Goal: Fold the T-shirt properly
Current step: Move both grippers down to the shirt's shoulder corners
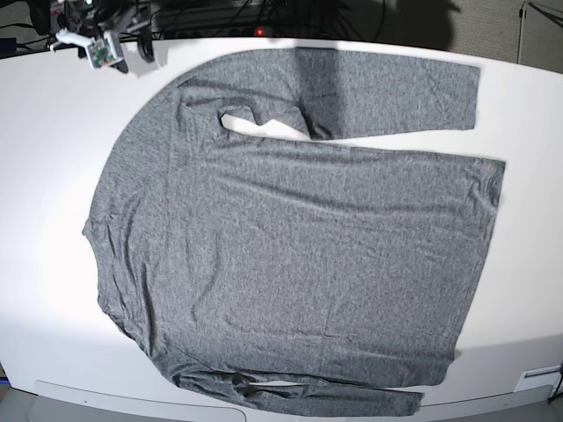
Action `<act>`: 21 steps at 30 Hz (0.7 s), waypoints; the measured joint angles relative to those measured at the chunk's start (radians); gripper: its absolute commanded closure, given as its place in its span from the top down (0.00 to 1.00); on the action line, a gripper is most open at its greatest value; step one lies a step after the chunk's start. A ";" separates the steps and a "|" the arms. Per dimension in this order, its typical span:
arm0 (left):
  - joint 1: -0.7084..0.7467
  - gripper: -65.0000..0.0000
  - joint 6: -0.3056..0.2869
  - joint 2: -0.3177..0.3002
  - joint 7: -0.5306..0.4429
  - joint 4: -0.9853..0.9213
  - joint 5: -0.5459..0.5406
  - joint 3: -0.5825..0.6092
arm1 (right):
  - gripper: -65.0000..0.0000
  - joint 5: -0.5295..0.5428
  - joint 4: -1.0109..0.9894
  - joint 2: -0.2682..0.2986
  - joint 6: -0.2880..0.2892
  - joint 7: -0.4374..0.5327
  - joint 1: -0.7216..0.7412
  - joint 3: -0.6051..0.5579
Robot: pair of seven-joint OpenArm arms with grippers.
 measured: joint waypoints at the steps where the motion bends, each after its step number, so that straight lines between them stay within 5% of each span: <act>1: -0.010 0.45 -0.002 0.000 -0.001 0.010 0.014 0.000 | 0.39 0.001 0.000 -0.002 0.000 -0.004 0.024 0.000; 10: -0.193 0.45 -0.006 0.001 0.004 0.027 0.205 0.000 | 0.39 0.001 0.000 -0.011 -0.001 -0.027 0.204 -0.001; 21: -0.591 0.45 -0.013 -0.145 0.053 0.026 0.208 0.006 | 0.39 -0.284 -0.001 -0.240 0.002 -0.039 0.356 0.000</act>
